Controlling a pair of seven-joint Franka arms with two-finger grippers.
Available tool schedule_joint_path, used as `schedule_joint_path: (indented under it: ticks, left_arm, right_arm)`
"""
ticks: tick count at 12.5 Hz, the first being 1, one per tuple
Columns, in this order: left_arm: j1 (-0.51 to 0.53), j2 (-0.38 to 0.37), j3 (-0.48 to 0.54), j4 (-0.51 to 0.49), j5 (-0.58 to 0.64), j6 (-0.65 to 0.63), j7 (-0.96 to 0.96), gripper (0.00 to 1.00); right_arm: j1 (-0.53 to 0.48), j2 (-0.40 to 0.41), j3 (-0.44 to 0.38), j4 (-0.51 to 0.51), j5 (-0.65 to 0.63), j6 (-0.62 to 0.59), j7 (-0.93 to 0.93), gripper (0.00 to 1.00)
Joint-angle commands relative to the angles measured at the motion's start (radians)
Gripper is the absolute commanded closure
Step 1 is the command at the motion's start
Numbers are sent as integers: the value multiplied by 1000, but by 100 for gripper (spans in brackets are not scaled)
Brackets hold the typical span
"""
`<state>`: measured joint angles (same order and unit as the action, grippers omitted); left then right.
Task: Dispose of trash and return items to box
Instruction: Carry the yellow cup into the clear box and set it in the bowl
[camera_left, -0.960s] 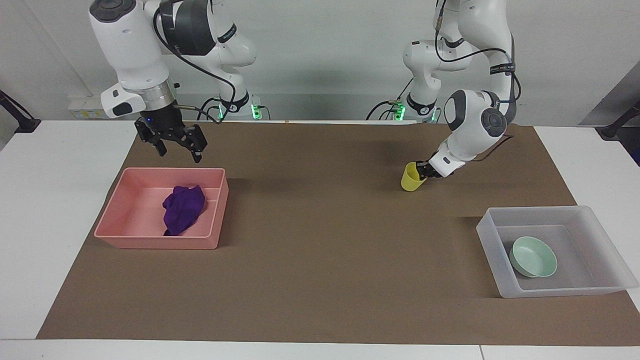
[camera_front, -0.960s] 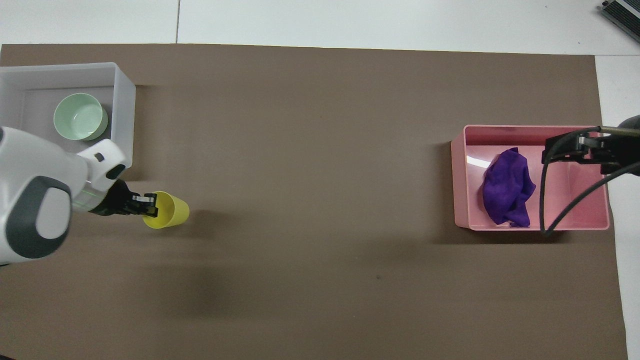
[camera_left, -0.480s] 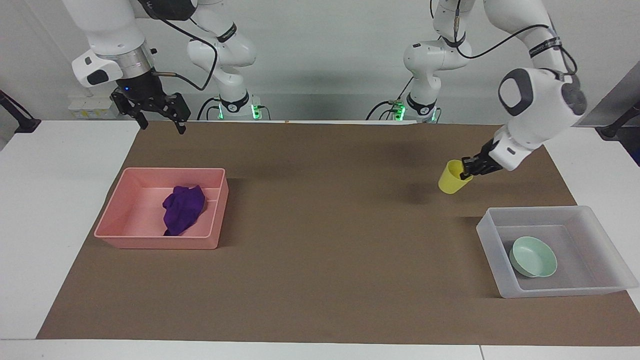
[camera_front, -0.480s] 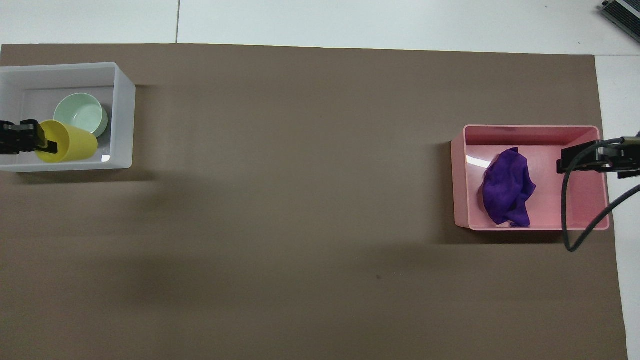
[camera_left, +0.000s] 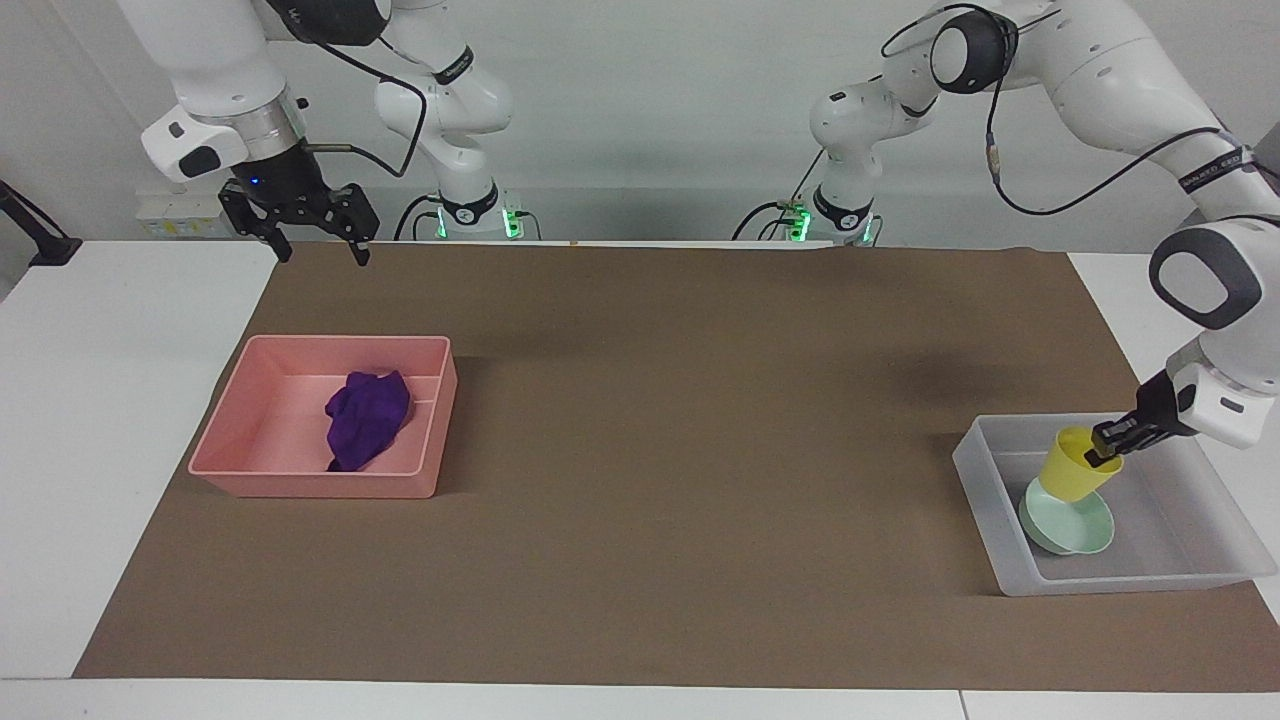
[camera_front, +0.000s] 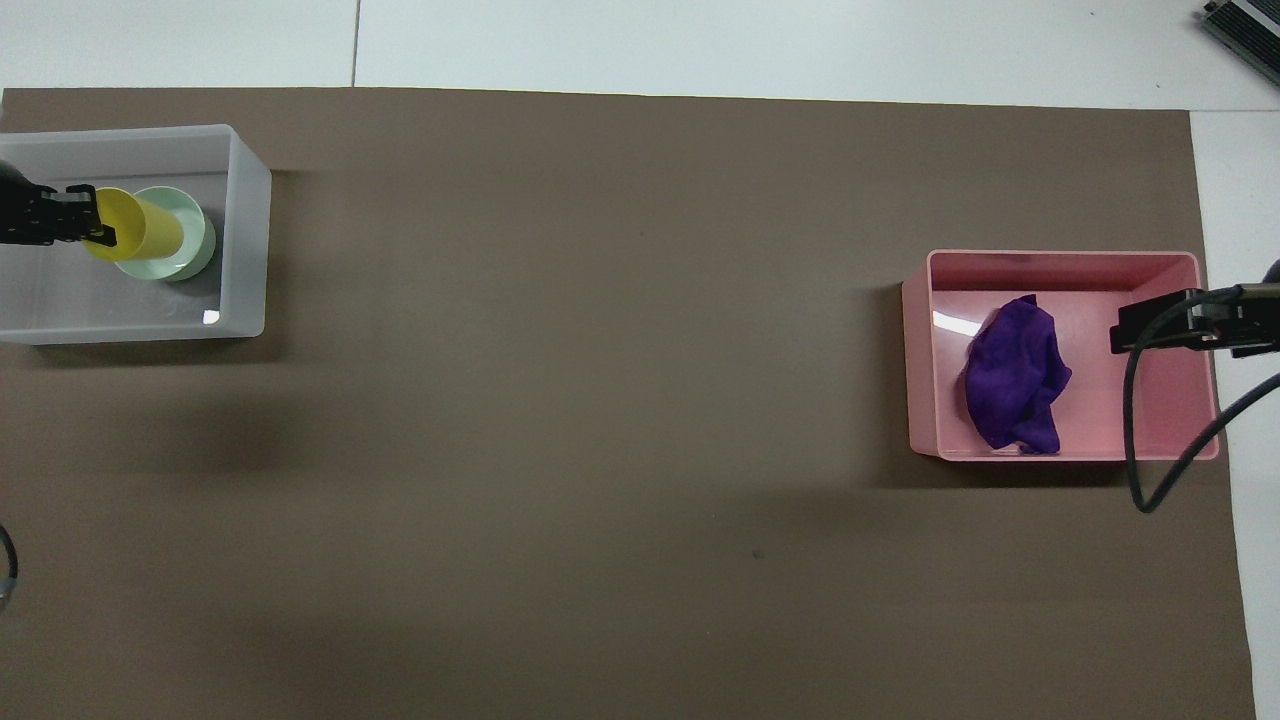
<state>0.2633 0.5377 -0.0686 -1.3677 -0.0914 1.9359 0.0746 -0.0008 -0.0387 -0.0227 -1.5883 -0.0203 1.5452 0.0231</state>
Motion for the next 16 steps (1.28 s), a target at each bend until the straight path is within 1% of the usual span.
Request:
schedule_joint_path:
  ticks: [1, 3, 4, 5, 8, 10, 12, 13, 15, 16]
  left_arm:
    - [-1, 48, 1, 35, 25, 58, 7, 100]
    - [-1, 64, 1, 35, 25, 66, 8, 100]
    - [-1, 68, 1, 35, 27, 66, 10, 55]
    - [-3, 73, 1, 32, 30, 70, 8, 1]
    - [-7, 56, 1, 32, 64, 55, 10, 0]
    - [-19, 15, 1, 32, 90, 28, 7, 0]
    - [-26, -66, 0, 35, 93, -134, 2, 0]
    - [-41, -123, 0, 35, 96, -208, -1, 0]
    - [-88, -207, -5, 33, 146, -331, -7, 0]
    - [-96, -243, -8, 33, 151, -386, -9, 0]
  right_arm:
    - [-25, -24, 6, -32, -4, 13, -49, 0]
    - [-18, -24, 7, -33, -4, 27, -54, 0]
    - [-18, -26, 7, -44, -3, 53, -55, 0]
    - [-16, -33, 7, -56, -3, 58, -55, 0]
    - [-16, -43, 12, -74, -3, 56, -55, 0]
    - [-16, -50, 14, -93, -3, 70, -52, 0]
    - [-28, -50, 14, -91, -3, 70, -58, 0]
    - [-30, -49, 14, -91, -3, 69, -58, 0]
    - [-30, -49, 14, -91, -3, 68, -58, 0]
    - [-30, -50, 14, -91, -3, 69, -58, 0]
